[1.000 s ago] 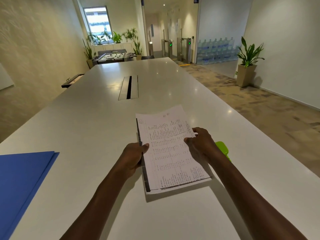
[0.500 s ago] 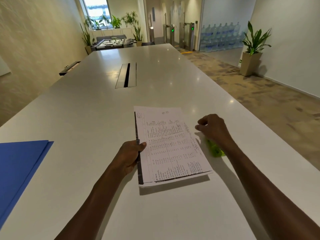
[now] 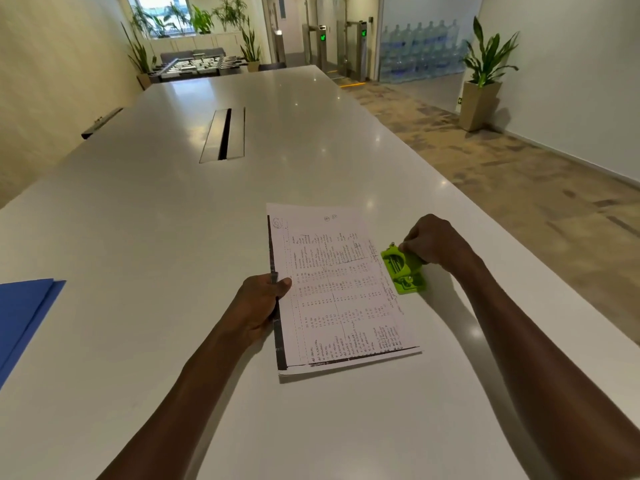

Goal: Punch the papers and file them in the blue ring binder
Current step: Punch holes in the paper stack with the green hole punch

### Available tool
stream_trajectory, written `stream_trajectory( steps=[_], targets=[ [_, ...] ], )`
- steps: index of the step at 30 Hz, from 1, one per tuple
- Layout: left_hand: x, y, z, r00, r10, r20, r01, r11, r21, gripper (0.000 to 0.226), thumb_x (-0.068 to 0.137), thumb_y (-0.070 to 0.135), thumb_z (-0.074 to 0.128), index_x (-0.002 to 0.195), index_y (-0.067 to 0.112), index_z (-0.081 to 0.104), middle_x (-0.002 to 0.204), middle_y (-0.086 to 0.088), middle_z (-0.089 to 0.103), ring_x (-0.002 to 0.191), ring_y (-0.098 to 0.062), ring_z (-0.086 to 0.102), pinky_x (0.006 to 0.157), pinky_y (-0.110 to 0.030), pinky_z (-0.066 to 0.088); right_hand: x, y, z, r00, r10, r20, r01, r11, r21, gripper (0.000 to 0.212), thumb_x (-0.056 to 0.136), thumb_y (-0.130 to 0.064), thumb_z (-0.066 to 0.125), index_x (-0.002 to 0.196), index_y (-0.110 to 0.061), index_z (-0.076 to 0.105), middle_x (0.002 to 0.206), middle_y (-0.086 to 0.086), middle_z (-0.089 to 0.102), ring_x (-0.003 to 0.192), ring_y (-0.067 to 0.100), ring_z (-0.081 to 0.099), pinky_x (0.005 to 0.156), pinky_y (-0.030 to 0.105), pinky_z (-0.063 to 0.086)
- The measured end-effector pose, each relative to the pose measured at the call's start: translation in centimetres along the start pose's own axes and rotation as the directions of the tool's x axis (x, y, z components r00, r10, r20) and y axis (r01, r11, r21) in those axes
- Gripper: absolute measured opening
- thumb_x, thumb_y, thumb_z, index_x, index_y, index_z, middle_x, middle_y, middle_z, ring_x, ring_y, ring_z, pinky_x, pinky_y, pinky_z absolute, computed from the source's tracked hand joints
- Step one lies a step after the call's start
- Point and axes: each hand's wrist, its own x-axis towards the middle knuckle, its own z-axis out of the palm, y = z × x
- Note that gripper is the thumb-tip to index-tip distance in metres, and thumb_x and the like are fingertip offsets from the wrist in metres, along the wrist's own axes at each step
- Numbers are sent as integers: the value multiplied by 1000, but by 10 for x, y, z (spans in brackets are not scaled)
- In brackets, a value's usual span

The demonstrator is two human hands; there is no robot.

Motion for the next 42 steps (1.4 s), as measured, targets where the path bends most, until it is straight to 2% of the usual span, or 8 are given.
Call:
stream_trajectory(
  steps=[3, 10, 17, 21, 27, 31, 35, 42],
  targets=[
    [0, 0, 7, 1000, -19, 1, 19, 1000, -2, 16, 97, 11, 55, 107, 8, 67, 101, -8, 76, 89, -28, 74, 71, -38, 61, 1, 1, 1, 1000, -13, 6, 13, 1000, 4, 24, 80, -21, 73, 94, -2, 74, 91, 17, 73, 89, 33, 68, 73, 35, 53],
    [1, 0, 15, 1000, -18, 8, 18, 1000, 10, 14, 98, 10, 55, 99, 11, 69, 95, -5, 77, 80, -23, 75, 67, -36, 61, 1, 0, 4, 1000, -25, -1, 25, 1000, -8, 23, 81, -19, 70, 94, 0, 73, 91, 17, 72, 87, 31, 68, 75, 37, 55],
    [-1, 0, 12, 999, -19, -33, 20, 1000, 22, 11, 97, 12, 57, 100, 12, 67, 92, -3, 76, 74, -20, 74, 50, -27, 57, 3, 1, 4, 1000, -7, 2, 7, 1000, 13, 22, 81, -19, 71, 94, -1, 73, 91, 17, 72, 88, 31, 67, 74, 35, 54],
    [-1, 1, 11, 999, -35, -38, 35, 999, 10, 11, 97, 11, 57, 103, 11, 66, 97, -5, 75, 81, -24, 73, 52, -28, 58, 5, 2, 6, 1000, -8, -4, 8, 1000, 14, 23, 80, -19, 71, 95, -1, 73, 93, 16, 72, 89, 31, 67, 72, 35, 53],
    [-1, 2, 17, 999, -40, -9, 40, 999, 8, 17, 96, 9, 57, 109, 5, 67, 101, -9, 75, 87, -27, 73, 67, -36, 59, 4, 2, 5, 1000, -5, -6, 5, 1000, 16, 23, 79, -18, 70, 91, 2, 72, 87, 17, 72, 84, 30, 68, 71, 37, 55],
    [0, 1, 21, 999, -44, 6, 44, 999, -4, 15, 96, 9, 57, 107, 7, 68, 98, -7, 77, 82, -25, 75, 63, -35, 61, 3, 3, 5, 1000, -15, -8, 15, 1000, 16, 25, 80, -19, 69, 91, 4, 72, 86, 18, 72, 83, 32, 68, 75, 42, 58],
    [1, 4, 20, 999, -36, 9, 36, 999, -7, 12, 96, 9, 58, 102, 8, 68, 93, -5, 78, 76, -22, 76, 56, -31, 60, 2, 3, 4, 1000, -12, -4, 12, 1000, 21, 25, 80, -20, 70, 94, 1, 71, 89, 17, 72, 86, 31, 67, 77, 40, 57],
    [5, 10, 19, 999, 15, 42, -16, 1000, 16, 14, 95, 9, 58, 106, 7, 68, 99, -4, 76, 83, -21, 75, 62, -30, 61, 0, 1, 4, 1000, -19, -9, 19, 1000, 14, 26, 81, -18, 69, 95, 3, 70, 89, 19, 71, 87, 32, 67, 78, 42, 57]
  ],
)
